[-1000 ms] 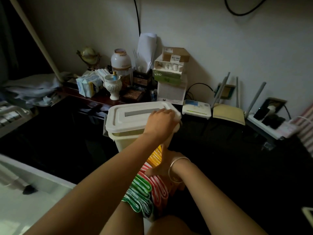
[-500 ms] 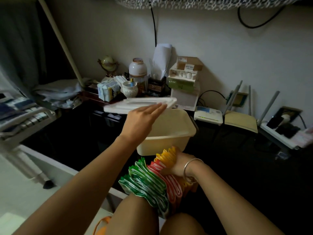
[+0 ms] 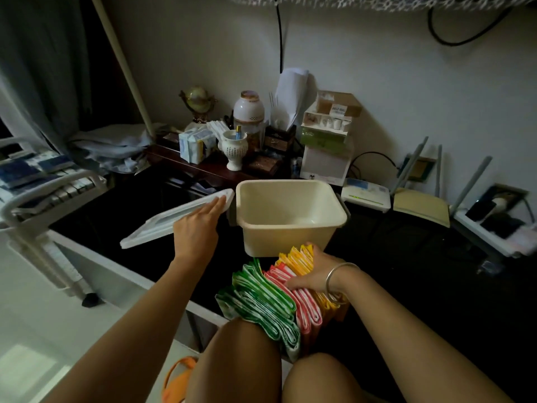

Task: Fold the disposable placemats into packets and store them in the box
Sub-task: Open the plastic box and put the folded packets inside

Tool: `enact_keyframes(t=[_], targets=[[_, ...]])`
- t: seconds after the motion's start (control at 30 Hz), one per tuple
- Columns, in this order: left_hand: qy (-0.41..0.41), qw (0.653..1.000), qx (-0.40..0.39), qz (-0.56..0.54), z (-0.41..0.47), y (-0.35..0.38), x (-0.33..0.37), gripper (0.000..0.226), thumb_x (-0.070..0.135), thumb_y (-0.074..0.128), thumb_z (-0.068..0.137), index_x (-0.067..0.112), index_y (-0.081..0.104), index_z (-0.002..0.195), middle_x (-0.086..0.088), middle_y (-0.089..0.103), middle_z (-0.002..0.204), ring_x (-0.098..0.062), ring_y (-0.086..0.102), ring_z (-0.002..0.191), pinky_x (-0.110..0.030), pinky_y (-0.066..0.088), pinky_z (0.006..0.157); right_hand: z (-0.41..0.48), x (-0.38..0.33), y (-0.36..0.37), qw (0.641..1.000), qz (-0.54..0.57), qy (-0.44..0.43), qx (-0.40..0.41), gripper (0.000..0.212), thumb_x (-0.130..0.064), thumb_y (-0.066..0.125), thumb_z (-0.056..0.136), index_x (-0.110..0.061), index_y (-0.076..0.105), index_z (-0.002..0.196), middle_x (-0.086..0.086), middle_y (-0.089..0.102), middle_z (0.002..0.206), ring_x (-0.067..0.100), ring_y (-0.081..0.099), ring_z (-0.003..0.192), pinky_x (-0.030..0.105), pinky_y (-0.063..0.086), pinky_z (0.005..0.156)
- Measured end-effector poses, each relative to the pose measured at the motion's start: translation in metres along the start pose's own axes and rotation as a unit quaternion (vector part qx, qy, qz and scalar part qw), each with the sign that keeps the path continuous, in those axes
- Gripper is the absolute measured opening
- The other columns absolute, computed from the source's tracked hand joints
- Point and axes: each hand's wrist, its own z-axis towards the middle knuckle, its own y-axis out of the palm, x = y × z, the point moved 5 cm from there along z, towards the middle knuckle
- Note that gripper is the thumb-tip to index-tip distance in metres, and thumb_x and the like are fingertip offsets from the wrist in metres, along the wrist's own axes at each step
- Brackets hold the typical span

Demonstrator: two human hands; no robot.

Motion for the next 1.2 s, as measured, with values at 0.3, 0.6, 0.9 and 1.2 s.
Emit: enact_keyframes(t=[0.3,0.6,0.9,1.2], targets=[[-0.1,0.985,-0.055,-0.129,-0.009,0.038,-0.005,0.05,0.009,0.049,0.091,0.023,0.055,0.138,-0.008,0.06,0.135,-0.029,0.057,0.122,-0.043,0.051,0.09,0.005,0.001,0.0,1.0,0.021,-0.002,-0.007,0.143,-0.078,0.071,0.032,-0.039,-0.002,0.148,0.002,0.052,0.13,0.024,0.056,0.111,0.046,0.046,0.098],[-0.156,0.964,0.032,-0.214,-0.043,-0.009,0.028,0.035,0.011,0.056,0.088,0.014,0.059,0.123,-0.007,0.059,0.122,-0.026,0.052,0.113,-0.042,0.049,0.087,0.004,0.0,-0.002,1.0,0.016,-0.013,-0.001,0.138,-0.075,0.075,0.039,-0.037,0.002,0.149,0.002,0.045,0.138,0.024,0.05,0.118,0.043,0.044,0.101],[0.182,0.937,-0.199,-0.222,-0.094,0.016,0.107,0.061,0.05,0.016,0.096,0.028,0.041,0.147,0.008,0.035,0.155,-0.011,0.024,0.146,-0.04,0.007,0.122,0.008,0.004,-0.003,1.0,0.001,-0.005,-0.001,0.122,-0.054,0.073,0.066,-0.03,-0.011,0.151,0.012,0.041,0.145,0.03,0.049,0.123,0.039,0.041,0.104],[0.22,0.896,-0.23,-0.311,-0.082,0.018,0.093,0.038,0.031,0.044,0.098,0.023,0.063,0.13,0.009,0.048,0.147,-0.009,0.036,0.141,-0.039,0.03,0.117,0.006,0.005,-0.01,0.994,0.011,-0.001,-0.105,0.163,-0.094,0.06,0.019,-0.036,-0.025,0.145,0.006,0.018,0.158,0.031,0.033,0.138,0.047,0.03,0.113]])
